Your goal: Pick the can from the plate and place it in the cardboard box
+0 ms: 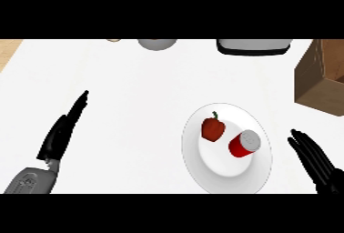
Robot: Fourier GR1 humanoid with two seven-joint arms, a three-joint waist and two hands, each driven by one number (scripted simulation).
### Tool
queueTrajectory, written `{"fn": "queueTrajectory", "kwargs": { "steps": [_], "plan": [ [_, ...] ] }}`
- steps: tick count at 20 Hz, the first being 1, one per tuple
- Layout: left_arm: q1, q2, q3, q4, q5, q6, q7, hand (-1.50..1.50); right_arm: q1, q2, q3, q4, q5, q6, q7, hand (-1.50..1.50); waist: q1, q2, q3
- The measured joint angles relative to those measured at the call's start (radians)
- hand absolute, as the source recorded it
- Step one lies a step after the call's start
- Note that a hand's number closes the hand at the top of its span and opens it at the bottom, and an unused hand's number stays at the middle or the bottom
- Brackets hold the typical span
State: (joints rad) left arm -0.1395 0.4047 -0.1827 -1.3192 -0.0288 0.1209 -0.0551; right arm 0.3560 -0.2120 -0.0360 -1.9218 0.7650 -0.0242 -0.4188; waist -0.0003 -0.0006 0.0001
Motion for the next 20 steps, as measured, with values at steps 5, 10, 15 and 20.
{"fn": "queueTrajectory", "kwargs": {
  "steps": [5,10,15,20],
  "plan": [
    [-0.026,-0.033,0.028,0.018,-0.040,-0.024,0.014,0.00,-0.027,0.021,0.033,-0.006,0.070,0.016,0.041,-1.50,-0.002,0.000,0.000],
    [-0.013,-0.054,0.068,0.026,-0.069,-0.050,-0.003,0.00,-0.071,0.040,0.055,0.039,0.123,0.024,0.066,-1.50,-0.001,0.000,0.000],
    [0.002,-0.082,0.089,-0.015,-0.104,-0.069,0.021,0.00,-0.128,0.048,0.044,0.083,0.144,0.031,0.085,-1.50,0.000,0.000,0.000],
    [0.018,-0.107,0.104,-0.050,-0.134,-0.086,0.040,0.00,-0.176,0.075,0.062,0.144,0.184,0.014,0.111,-1.50,0.000,0.000,0.000]
  ]
}}
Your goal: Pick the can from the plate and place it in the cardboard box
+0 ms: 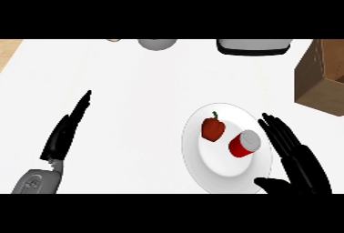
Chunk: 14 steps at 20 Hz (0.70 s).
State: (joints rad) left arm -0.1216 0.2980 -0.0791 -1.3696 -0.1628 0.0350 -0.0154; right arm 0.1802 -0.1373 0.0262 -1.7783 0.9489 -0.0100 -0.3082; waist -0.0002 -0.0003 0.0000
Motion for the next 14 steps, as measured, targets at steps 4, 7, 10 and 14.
{"fn": "queueTrajectory", "kwargs": {
  "steps": [4,7,10,14],
  "plan": [
    [-0.021,-0.019,0.024,0.035,-0.018,-0.014,-0.013,0.00,-0.037,0.006,0.007,0.049,0.008,-0.005,-0.008,-1.50,-0.001,0.000,0.000],
    [0.014,-0.020,0.034,-0.001,-0.020,-0.033,-0.014,0.00,-0.051,0.023,0.032,0.075,0.026,-0.006,0.002,-1.50,0.001,0.000,0.000],
    [0.000,-0.025,0.054,0.007,-0.034,-0.046,-0.012,0.00,-0.053,0.025,0.039,0.091,0.027,-0.010,-0.003,-1.50,0.000,-0.001,-0.001],
    [-0.004,-0.045,0.060,-0.002,-0.054,-0.053,-0.004,0.00,-0.114,0.035,0.042,0.143,0.039,-0.011,0.015,-1.50,0.000,-0.002,-0.003]
  ]
}}
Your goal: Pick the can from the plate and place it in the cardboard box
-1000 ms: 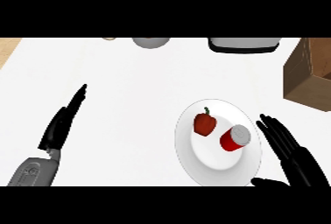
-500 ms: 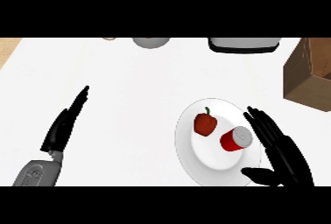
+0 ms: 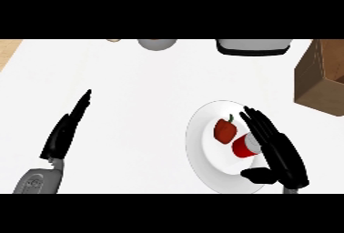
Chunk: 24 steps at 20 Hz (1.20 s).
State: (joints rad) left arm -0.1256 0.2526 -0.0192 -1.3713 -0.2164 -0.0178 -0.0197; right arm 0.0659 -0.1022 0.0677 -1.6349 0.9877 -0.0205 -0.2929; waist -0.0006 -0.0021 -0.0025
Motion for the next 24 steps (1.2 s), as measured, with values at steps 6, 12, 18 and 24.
{"fn": "queueTrajectory", "kwargs": {
  "steps": [6,12,18,24],
  "plan": [
    [-0.011,-0.010,0.025,0.046,-0.021,-0.006,-0.032,0.00,-0.020,-0.002,0.001,0.045,0.004,-0.022,-0.021,1.50,-0.002,-0.007,-0.009],
    [-0.017,-0.017,0.039,0.063,-0.022,-0.014,-0.045,0.00,-0.044,-0.001,-0.001,0.080,0.077,-0.164,-0.067,1.50,-0.004,-0.009,-0.012],
    [-0.032,-0.024,0.047,0.083,-0.029,-0.017,-0.051,0.00,-0.029,0.027,-0.004,0.075,0.096,-0.287,-0.103,1.50,-0.006,-0.007,-0.010],
    [-0.020,-0.024,0.044,0.048,-0.034,-0.030,-0.034,0.00,-0.127,0.053,-0.032,0.123,0.192,-0.272,0.040,1.50,0.009,0.001,-0.001]
  ]
}}
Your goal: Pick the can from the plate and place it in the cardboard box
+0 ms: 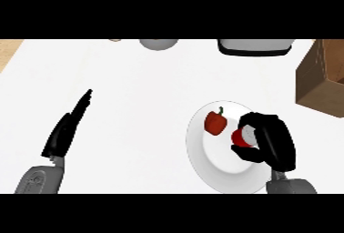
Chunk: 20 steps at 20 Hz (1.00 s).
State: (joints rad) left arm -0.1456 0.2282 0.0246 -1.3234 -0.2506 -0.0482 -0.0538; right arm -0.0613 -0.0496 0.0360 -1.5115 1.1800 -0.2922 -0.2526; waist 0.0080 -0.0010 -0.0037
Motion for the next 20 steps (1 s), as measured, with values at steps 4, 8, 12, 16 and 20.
{"fn": "queueTrajectory", "kwargs": {
  "steps": [4,8,12,16,20],
  "plan": [
    [-0.015,-0.012,-0.017,-0.008,-0.006,-0.003,0.009,0.00,-0.125,-0.022,-0.037,0.082,0.125,0.195,0.215,1.50,0.022,0.002,-0.007],
    [-0.021,-0.019,-0.018,0.001,-0.010,0.002,0.011,0.00,-0.313,0.004,-0.043,0.166,0.221,0.370,0.423,1.50,0.023,0.004,-0.002],
    [-0.024,-0.012,-0.001,0.027,-0.009,0.001,-0.003,0.00,-0.480,0.009,-0.064,0.195,0.254,0.484,0.541,1.50,0.010,0.003,0.001],
    [-0.010,-0.023,-0.008,0.000,-0.013,0.004,0.019,0.00,-0.566,-0.003,-0.071,0.143,0.287,0.544,0.629,1.50,0.001,0.000,0.003],
    [0.004,-0.009,0.004,-0.009,-0.010,-0.003,0.019,0.00,-0.643,-0.025,-0.084,0.040,0.322,0.643,0.727,1.50,-0.007,-0.003,0.003]
  ]
}}
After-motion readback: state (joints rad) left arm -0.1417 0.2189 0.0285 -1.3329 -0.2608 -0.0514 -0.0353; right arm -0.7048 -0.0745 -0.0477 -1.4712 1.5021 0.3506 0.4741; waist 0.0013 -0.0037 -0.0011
